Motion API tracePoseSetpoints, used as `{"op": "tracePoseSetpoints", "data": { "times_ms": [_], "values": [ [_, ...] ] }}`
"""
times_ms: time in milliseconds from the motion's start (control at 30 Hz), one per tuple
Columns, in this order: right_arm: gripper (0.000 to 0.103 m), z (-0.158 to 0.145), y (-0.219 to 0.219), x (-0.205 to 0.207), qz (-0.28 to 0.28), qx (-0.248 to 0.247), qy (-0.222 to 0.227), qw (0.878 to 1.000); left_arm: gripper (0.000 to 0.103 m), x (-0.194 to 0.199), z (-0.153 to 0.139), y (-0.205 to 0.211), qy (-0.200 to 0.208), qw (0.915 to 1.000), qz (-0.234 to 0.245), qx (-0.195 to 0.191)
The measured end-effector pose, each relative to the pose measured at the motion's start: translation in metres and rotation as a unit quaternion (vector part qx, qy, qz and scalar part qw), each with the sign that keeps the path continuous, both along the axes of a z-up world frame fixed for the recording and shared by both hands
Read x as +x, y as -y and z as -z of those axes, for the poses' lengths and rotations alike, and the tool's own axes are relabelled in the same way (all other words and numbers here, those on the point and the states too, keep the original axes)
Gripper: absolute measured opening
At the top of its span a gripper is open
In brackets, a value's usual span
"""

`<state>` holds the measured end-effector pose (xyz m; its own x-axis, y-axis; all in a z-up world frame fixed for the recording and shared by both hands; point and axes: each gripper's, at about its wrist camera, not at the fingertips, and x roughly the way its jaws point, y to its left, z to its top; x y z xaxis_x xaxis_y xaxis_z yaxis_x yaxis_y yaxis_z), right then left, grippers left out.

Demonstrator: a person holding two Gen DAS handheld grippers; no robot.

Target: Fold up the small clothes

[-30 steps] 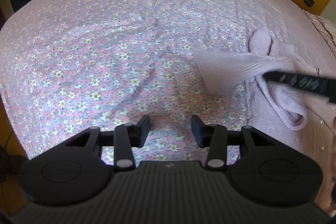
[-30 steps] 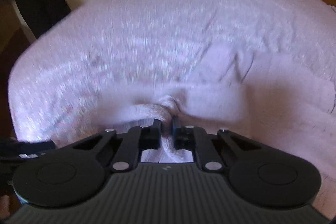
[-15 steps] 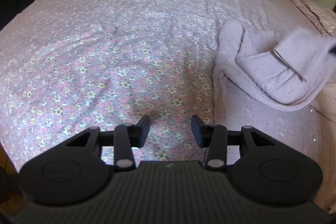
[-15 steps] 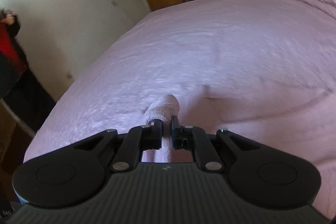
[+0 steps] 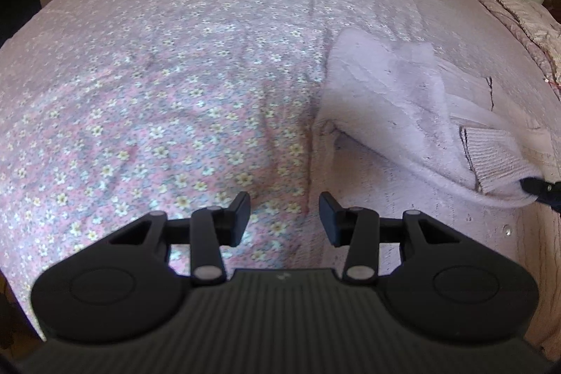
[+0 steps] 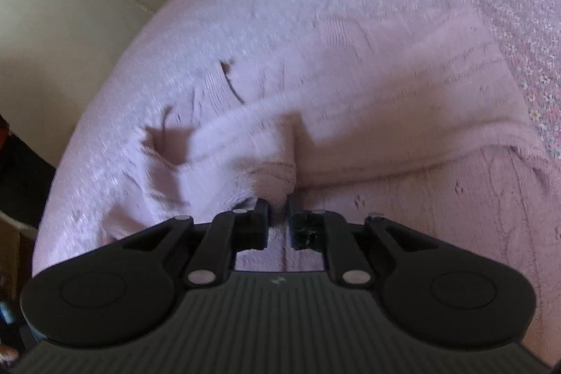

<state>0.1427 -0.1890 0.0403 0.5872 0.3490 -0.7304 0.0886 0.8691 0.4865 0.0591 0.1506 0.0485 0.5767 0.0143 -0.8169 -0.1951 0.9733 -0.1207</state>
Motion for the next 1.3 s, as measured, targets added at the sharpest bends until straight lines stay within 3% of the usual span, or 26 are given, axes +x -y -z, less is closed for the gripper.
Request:
{"op": "tracePoseSetpoints", "data": {
  "times_ms": [67,233,300,467,567,700,933,1100,1200,1233,1300],
  "values": [
    [0.025,-0.004,-0.003,-0.003,-0.008,-0.022,0.001,1.000,0.045,0.006,-0.002,0.004,-0.002,1.0000,0.005,0.000],
    [0.065,-0.029,-0.010,-0.005,-0.032,-0.045,0.044,0.998,0.045,0.034,-0.013,0.009,0.015,0.9997,0.020,-0.002],
    [0.069,-0.034,-0.010,0.003,-0.032,-0.044,0.057,0.997,0.045,0.050,-0.018,0.013,0.024,0.9992,0.033,0.001],
    [0.070,-0.026,-0.011,0.033,-0.023,-0.044,0.043,0.998,0.045,0.103,-0.018,0.025,0.045,0.9965,0.069,0.011],
    [0.070,-0.009,-0.016,0.047,-0.026,-0.047,0.019,0.998,0.045,0.135,-0.006,0.030,0.058,0.9959,0.067,0.019],
    [0.070,0.011,-0.021,0.053,-0.029,-0.041,0.006,0.999,0.046,0.172,0.016,0.029,0.057,0.9968,0.056,0.001],
    [0.070,0.018,-0.024,0.053,-0.054,-0.046,0.036,0.997,0.046,0.193,0.036,0.028,0.086,0.9945,0.053,-0.029],
    [0.070,0.018,-0.029,0.049,-0.061,-0.061,0.061,0.994,0.048,0.195,0.042,0.030,0.093,0.9952,0.010,-0.026],
    [0.070,0.017,-0.038,0.044,-0.080,-0.078,0.081,0.990,0.041,0.191,0.042,0.037,0.104,0.9940,0.024,-0.025],
    [0.070,0.018,-0.040,0.044,-0.085,-0.081,0.084,0.990,0.021,0.190,0.043,0.039,0.111,0.9930,0.032,-0.026],
    [0.063,0.019,-0.042,0.044,-0.088,-0.081,0.087,0.989,0.016,0.182,0.039,0.040,0.128,0.9907,0.038,-0.025]
  ]
}}
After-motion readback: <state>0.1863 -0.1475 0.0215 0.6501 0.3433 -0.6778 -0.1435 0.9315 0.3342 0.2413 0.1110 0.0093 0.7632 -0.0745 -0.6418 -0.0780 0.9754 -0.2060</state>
